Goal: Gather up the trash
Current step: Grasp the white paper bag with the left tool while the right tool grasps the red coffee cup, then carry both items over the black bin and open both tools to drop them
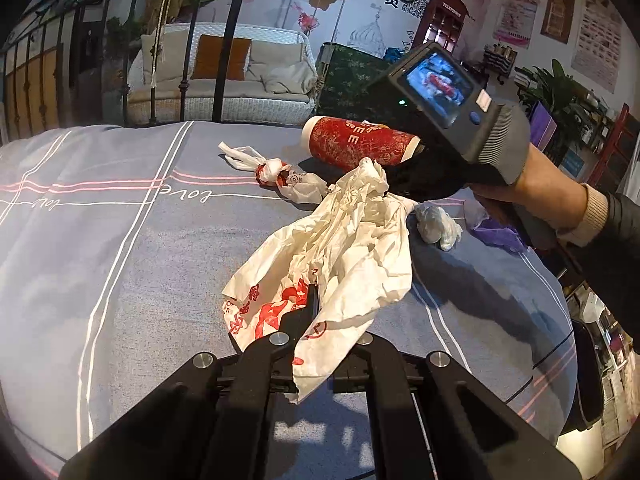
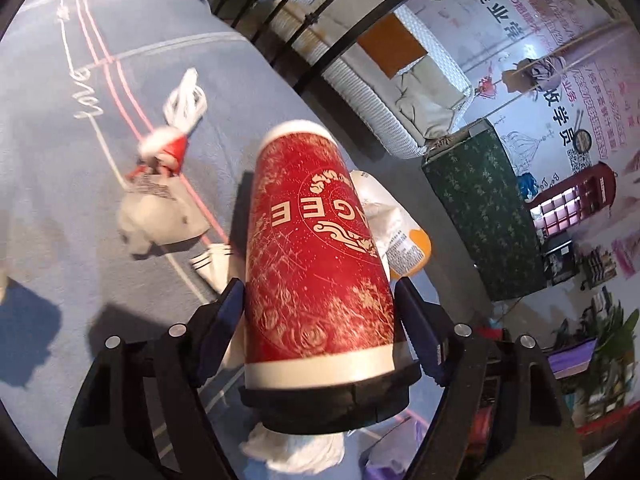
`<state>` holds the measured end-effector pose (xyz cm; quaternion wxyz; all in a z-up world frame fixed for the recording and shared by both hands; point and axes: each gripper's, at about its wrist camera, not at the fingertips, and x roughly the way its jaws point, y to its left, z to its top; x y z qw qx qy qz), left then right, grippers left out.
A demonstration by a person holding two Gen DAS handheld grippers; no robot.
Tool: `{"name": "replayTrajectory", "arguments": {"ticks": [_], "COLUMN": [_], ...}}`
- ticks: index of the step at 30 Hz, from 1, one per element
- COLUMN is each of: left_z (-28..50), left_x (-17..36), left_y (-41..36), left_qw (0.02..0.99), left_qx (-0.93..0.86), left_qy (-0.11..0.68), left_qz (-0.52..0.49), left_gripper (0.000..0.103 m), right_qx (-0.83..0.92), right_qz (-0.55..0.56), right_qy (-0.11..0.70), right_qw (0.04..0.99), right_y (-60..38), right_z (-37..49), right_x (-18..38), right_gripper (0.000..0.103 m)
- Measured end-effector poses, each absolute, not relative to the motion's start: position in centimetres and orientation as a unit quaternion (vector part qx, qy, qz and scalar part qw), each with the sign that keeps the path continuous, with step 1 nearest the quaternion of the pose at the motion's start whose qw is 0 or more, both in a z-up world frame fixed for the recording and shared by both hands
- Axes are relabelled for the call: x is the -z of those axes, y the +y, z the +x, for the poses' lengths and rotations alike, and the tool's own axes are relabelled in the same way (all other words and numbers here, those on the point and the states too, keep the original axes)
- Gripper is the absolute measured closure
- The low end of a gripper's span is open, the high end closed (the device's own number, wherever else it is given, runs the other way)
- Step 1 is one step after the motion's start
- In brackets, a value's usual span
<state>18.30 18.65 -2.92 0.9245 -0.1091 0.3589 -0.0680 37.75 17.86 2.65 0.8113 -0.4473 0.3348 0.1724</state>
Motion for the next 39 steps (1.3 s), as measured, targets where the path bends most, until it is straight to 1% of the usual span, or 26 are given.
{"name": "replayTrajectory", "arguments": {"ticks": [5,6,7,8,9,10,11,12,13,14,15,16,17,19,21,23,26,27,28,30,33,39], "left_z": [17.9,17.7,17.6,17.5,17.3,17.1,16.9,16.6,16.4,16.3,16.1,15.8,15.6,15.3,14.9,14.6,14.5,14.6,14.5,14.3,14.1,13.8], "left_x": [2.6,2.6,2.6,2.6,2.6,2.5,2.4,2.3,2.1,2.1,1.9,1.9,1.9,2.0,2.2,2.5,2.9,2.9,3.0,2.9,2.8,2.6], "left_y": [18.0,17.8,17.6,17.4,17.2,16.9,16.8,16.6,16.6,16.6,16.6,16.6,16.6,16.8,16.9,17.0,17.3,17.4,17.4,17.6,17.7,17.2], "left_qw": [0.925,0.924,0.923,0.923,0.922,0.923,0.923,0.923,0.924,0.924,0.925,0.926,0.927,0.927,0.926,0.925,0.922,0.921,0.92,0.92,0.92,0.923], "left_qx": [0.076,0.077,0.08,0.083,0.085,0.086,0.087,0.087,0.087,0.086,0.084,0.083,0.08,0.075,0.072,0.068,0.067,0.067,0.067,0.067,0.069,0.07], "left_qy": [0.358,0.358,0.359,0.36,0.36,0.359,0.358,0.357,0.355,0.354,0.352,0.351,0.351,0.352,0.354,0.358,0.365,0.367,0.368,0.369,0.369,0.363], "left_qz": [-0.108,-0.108,-0.11,-0.111,-0.113,-0.113,-0.112,-0.112,-0.112,-0.112,-0.111,-0.11,-0.108,-0.107,-0.11,-0.111,-0.114,-0.114,-0.114,-0.116,-0.115,-0.107], "left_gripper": [0.099,0.099,0.099,0.099,0.099,0.099,0.099,0.099,0.099,0.099,0.099,0.099,0.099,0.099,0.099,0.099,0.099,0.099,0.099,0.099,0.099,0.099], "right_qx": [-0.212,-0.22,-0.233,-0.244,-0.246,-0.254,-0.258,-0.248,-0.241,-0.235,-0.231,-0.228,-0.232,-0.24,-0.243,-0.247,-0.226,-0.226,-0.214,-0.197,-0.19,-0.247], "right_qz": [-0.399,-0.393,-0.384,-0.374,-0.36,-0.33,-0.318,-0.325,-0.331,-0.335,-0.33,-0.306,-0.287,-0.257,-0.25,-0.281,-0.325,-0.333,-0.346,-0.356,-0.35,-0.225], "right_qy": [0.326,0.331,0.338,0.346,0.37,0.404,0.42,0.419,0.406,0.395,0.397,0.409,0.406,0.428,0.432,0.464,0.486,0.501,0.519,0.522,0.498,0.481], "right_qw": [0.83,0.83,0.827,0.825,0.821,0.815,0.81,0.811,0.817,0.822,0.825,0.829,0.836,0.833,0.832,0.803,0.779,0.766,0.752,0.75,0.77,0.811], "right_y": [15.8,15.5,15.2,14.9,14.5,13.8,13.5,13.1,12.9,12.6,12.4,12.0,11.7,11.7,12.6,14.8,16.9,17.2,17.6,17.9,17.5,12.5], "right_z": [33.1,32.4,31.4,30.9,30.4,30.4,30.2,30.0,29.9,29.8,30.0,30.7,31.2,32.5,33.4,34.6,36.2,36.6,37.1,37.3,36.1,31.6], "right_x": [-5.6,-5.9,-6.0,-5.8,-5.6,-5.4,-5.2,-5.0,-4.9,-5.0,-5.0,-5.1,-5.2,-5.2,-4.9,-3.2,-0.8,-0.1,1.1,2.1,1.0,-4.2], "right_gripper": [0.034,0.04,0.088,0.099,0.101,0.101,0.101,0.1,0.091,0.076,0.019,0.01,0.01,0.017,0.016,0.017,0.017,0.018,0.026,0.027,0.027,0.027]}}
